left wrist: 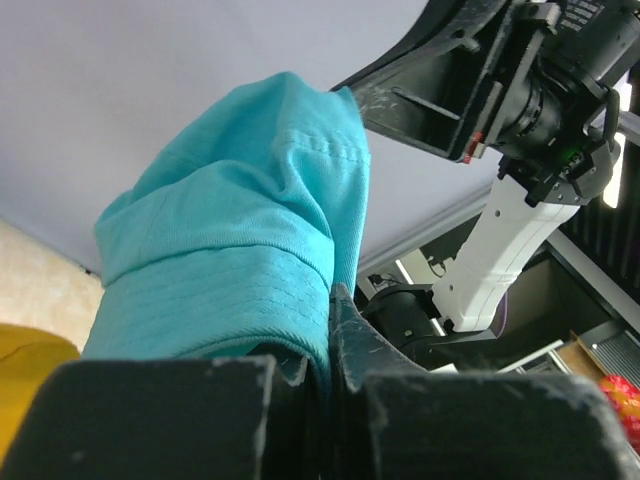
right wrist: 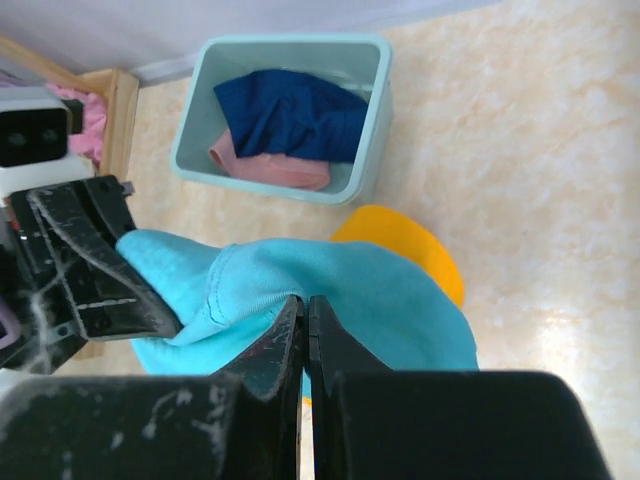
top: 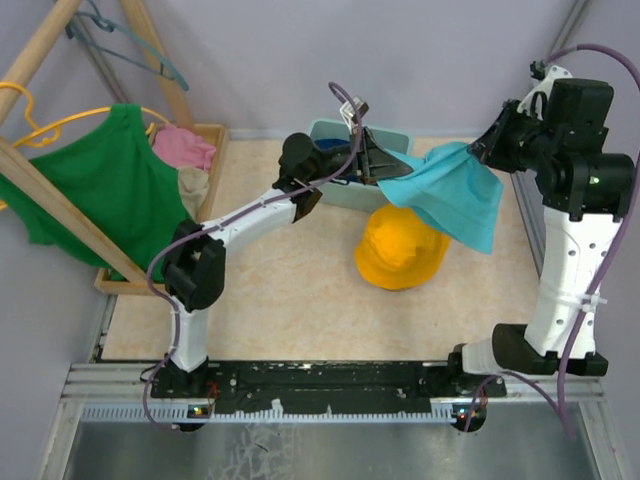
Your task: Stack the hats
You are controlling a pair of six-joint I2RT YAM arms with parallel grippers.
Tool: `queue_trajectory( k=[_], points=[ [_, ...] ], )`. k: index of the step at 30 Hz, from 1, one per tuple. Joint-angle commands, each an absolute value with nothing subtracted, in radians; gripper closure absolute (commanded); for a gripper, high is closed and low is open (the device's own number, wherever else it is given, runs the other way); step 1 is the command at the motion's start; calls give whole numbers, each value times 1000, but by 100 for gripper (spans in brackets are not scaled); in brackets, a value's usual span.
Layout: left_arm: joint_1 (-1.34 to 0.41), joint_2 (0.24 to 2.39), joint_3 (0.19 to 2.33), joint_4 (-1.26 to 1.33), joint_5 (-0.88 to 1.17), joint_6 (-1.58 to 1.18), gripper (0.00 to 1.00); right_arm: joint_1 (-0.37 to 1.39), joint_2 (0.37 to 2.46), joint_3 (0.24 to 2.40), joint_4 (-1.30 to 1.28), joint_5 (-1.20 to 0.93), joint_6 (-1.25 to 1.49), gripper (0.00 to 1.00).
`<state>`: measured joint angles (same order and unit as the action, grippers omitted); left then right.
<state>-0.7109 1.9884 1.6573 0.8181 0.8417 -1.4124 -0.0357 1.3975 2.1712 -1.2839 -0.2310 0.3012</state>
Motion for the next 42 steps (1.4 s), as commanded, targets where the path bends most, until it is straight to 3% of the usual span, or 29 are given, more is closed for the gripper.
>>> queue_trajectory(
  k=[1, 8, 13, 17, 26, 36, 42],
  points=[
    [-729, 2053, 1700, 1006, 955, -1447, 100, -57, 1346, 2310, -1114, 12, 207, 100],
    [-733, 2218, 1857, 1178, 955, -1451, 100, -3, 1297, 2229, -1018, 142, 125, 100],
    [-717, 2317, 1920, 1226, 958, -1425, 100, 9, 1156, 1879, -828, 120, 128, 100],
    [-695, 2369, 1928, 1274, 951, -1436, 100, 13, 1113, 1754, -772, 115, 114, 100],
    [-665, 2487, 2141, 1191, 945, -1423, 100, 16, 1118, 1735, -717, 114, 82, 100],
    [-649, 2466, 2003, 1339, 919, -1441, 100, 74, 1095, 1661, -647, 118, 40, 100],
    [-646, 2615, 2286, 1241, 910, -1424, 100, 75, 1097, 1709, -620, 138, 21, 100]
  ],
)
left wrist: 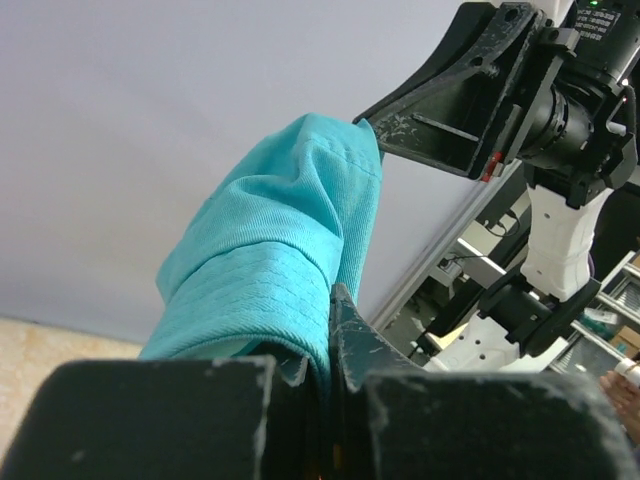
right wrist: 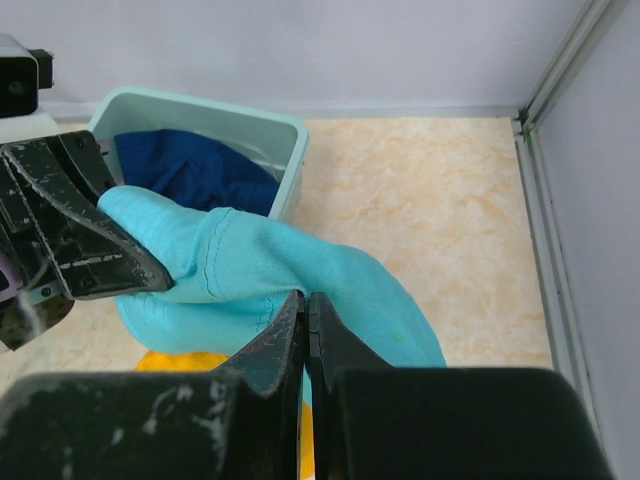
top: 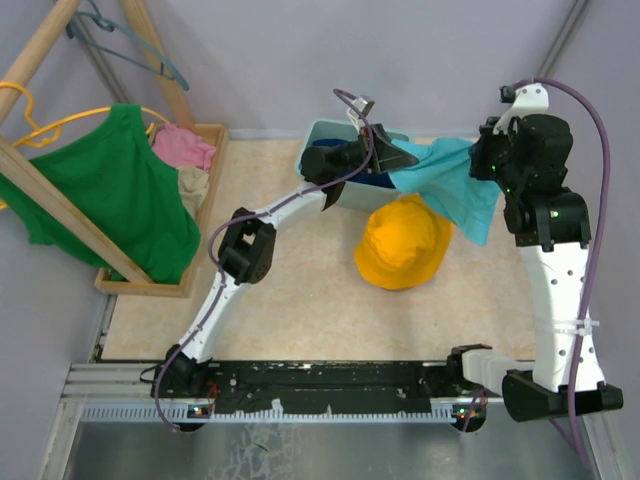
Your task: Stack the hats
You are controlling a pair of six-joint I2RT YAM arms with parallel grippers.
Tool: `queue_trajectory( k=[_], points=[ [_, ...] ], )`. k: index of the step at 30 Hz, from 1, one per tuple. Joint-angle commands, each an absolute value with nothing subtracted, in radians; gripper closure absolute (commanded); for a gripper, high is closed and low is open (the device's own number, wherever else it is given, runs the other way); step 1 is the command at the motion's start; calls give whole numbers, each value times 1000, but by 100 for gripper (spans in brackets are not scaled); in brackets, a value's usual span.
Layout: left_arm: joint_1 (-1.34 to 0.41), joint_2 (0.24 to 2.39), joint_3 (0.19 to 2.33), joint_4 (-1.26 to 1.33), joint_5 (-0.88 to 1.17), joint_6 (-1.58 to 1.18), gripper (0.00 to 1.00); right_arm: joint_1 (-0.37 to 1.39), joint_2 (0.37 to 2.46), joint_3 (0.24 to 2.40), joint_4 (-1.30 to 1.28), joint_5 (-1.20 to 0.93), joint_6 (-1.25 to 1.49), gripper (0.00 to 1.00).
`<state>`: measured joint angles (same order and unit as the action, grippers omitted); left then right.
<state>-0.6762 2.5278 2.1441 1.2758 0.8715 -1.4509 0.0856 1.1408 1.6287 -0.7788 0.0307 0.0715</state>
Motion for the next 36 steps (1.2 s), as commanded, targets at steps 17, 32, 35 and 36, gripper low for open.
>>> queue_trajectory(
  k=[17, 32, 35, 36],
  points=[
    [-639, 2324, 1677, 1480, 951, -1584, 100, 205, 1063, 1605, -763, 17, 208, 100],
    [-635, 2167, 1601, 1393, 951, -1700, 100, 205, 1151, 1779, -938, -22, 309, 100],
    [-637, 2095, 1468, 1401, 957, -1706, 100, 205, 1155, 1757, -974, -41, 333, 100],
    [-637, 2068, 1422, 1404, 956, -1707, 100, 204, 1153, 1742, -981, -51, 342, 100]
  ],
)
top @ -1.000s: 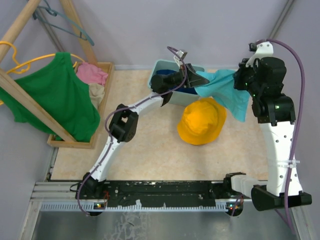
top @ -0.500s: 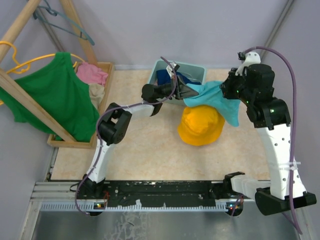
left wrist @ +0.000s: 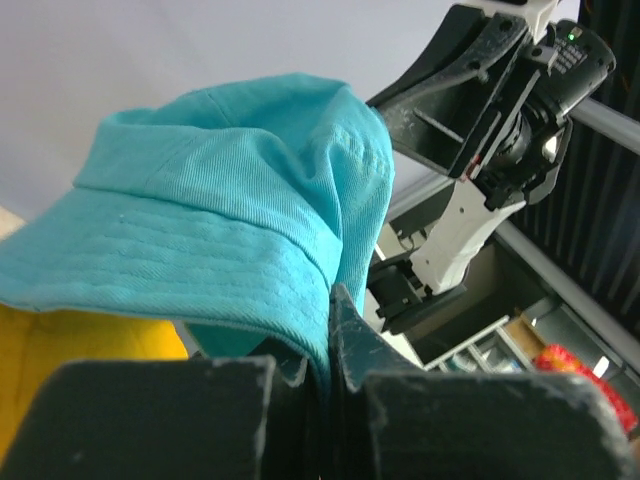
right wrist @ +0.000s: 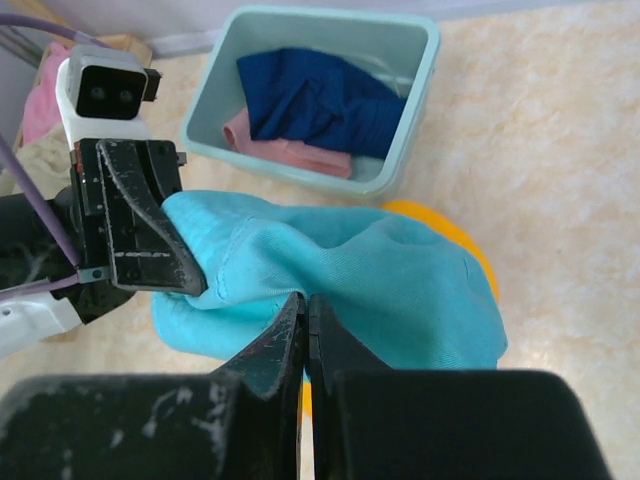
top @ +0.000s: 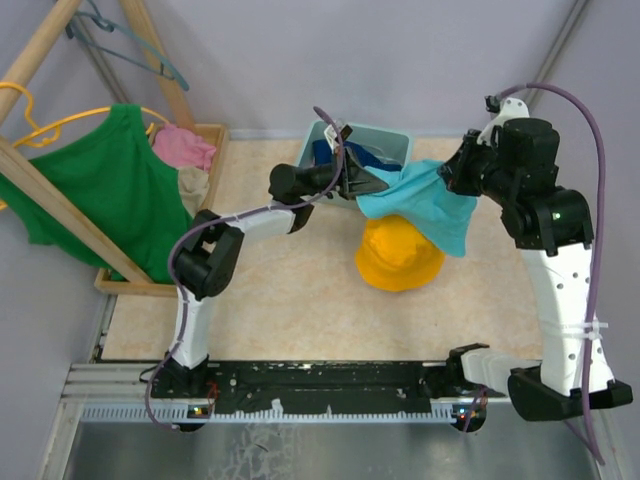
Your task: Stack the hats
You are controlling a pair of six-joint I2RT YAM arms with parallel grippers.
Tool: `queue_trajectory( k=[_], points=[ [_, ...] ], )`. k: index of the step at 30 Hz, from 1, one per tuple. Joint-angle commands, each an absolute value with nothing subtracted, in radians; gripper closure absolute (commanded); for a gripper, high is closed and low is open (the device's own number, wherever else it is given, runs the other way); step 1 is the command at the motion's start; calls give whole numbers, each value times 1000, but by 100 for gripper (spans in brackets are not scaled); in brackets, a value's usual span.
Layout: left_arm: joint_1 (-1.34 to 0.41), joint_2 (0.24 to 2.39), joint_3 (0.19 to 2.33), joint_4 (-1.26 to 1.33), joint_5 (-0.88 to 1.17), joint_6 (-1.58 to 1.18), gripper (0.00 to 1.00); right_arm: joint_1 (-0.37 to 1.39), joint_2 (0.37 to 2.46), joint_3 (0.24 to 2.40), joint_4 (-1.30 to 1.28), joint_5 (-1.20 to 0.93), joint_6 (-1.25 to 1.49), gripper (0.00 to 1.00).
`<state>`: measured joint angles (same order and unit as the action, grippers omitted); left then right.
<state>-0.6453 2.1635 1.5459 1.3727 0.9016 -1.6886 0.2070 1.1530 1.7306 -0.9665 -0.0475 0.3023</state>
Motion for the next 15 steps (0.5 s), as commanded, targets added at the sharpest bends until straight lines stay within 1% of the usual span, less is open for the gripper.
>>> queue_trajectory(
  k=[1, 7, 15],
  points=[
    [-638, 2046, 1384, 1407, 959, -1707, 100, 205, 1149, 1727, -981, -60, 352, 100],
    [-644, 1945, 1231, 1398, 973, -1688, 100, 205, 1130, 1650, -976, -84, 377, 100],
    [-644, 1971, 1122, 1495, 1005, -1719, 100, 217, 1111, 1530, -961, -91, 397, 100]
  ],
)
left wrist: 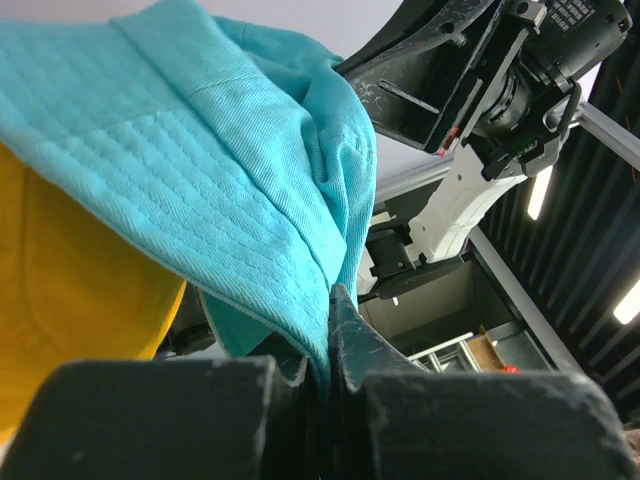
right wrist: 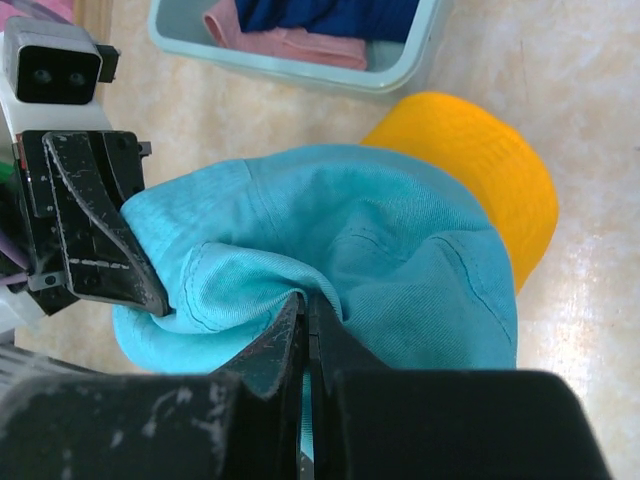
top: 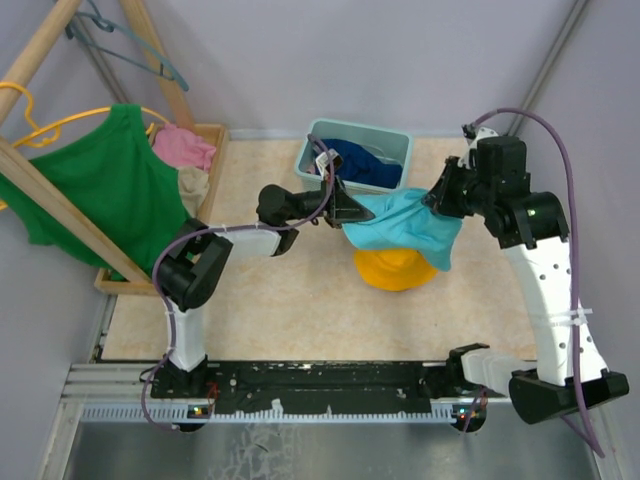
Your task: Stack the hats
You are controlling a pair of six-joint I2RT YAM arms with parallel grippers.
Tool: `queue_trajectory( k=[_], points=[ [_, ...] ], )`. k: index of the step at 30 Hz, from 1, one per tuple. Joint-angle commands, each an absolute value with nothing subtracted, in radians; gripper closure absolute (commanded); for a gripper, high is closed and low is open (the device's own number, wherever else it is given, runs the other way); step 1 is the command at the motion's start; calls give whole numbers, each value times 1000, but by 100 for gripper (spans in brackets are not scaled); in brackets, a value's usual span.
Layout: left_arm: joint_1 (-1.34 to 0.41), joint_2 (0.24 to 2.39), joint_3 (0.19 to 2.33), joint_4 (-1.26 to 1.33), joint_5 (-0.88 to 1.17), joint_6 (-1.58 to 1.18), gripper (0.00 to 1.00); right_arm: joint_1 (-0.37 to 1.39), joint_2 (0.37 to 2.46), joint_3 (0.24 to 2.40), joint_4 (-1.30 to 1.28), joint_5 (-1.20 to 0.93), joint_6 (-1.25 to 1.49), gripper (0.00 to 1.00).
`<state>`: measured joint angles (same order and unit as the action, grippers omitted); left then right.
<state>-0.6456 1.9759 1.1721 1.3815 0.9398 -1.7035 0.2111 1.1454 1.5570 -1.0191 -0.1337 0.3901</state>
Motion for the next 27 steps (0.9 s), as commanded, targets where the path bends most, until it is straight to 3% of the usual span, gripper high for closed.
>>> queue_trajectory(
  k=[1, 7, 13, 20, 27],
  points=[
    [-644, 1979, 1111, 1505, 1009, -1721, 100, 218, 1108, 1523, -957, -86, 397, 100],
    [-637, 1998, 1070, 1526, 1007, -1636, 100, 218, 1086, 1517, -907, -30, 400, 100],
    [-594, 1959, 1080, 1475, 980, -1596, 85, 219, 1163, 1659, -944, -44, 401, 100],
    [-523, 1774, 946, 1315, 969, -1482, 67, 221, 1175, 1703, -997, -102, 434, 100],
    [-541, 1702, 841, 1324, 944, -1472, 61, 284, 1171, 1633, -1010, -96, 458, 100]
  ],
)
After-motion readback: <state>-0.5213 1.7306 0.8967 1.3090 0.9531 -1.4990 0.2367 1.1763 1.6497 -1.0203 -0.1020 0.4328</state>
